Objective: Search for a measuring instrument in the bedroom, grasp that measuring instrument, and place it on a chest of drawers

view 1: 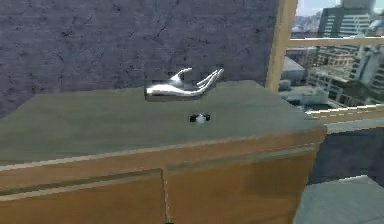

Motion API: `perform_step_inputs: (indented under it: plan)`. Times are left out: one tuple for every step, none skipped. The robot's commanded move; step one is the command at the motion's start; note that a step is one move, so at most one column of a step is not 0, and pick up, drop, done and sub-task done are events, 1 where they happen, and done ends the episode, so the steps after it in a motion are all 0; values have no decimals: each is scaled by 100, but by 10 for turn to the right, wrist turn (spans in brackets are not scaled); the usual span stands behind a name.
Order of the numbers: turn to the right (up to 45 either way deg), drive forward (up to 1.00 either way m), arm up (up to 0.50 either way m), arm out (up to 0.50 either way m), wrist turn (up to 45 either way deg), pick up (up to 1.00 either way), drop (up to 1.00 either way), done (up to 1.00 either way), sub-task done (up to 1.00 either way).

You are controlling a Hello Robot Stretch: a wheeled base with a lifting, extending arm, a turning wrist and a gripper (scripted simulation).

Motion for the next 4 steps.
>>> perform_step_inputs:
  plan:
    - [450,0,0,0,0,0,0,0,0]
    - [90,0,0,0,0,0,0,0,0]
    - [0,75,0,0,0,0,0,0,0]
    - [-330,0,0,0,0,0,0,0,0]
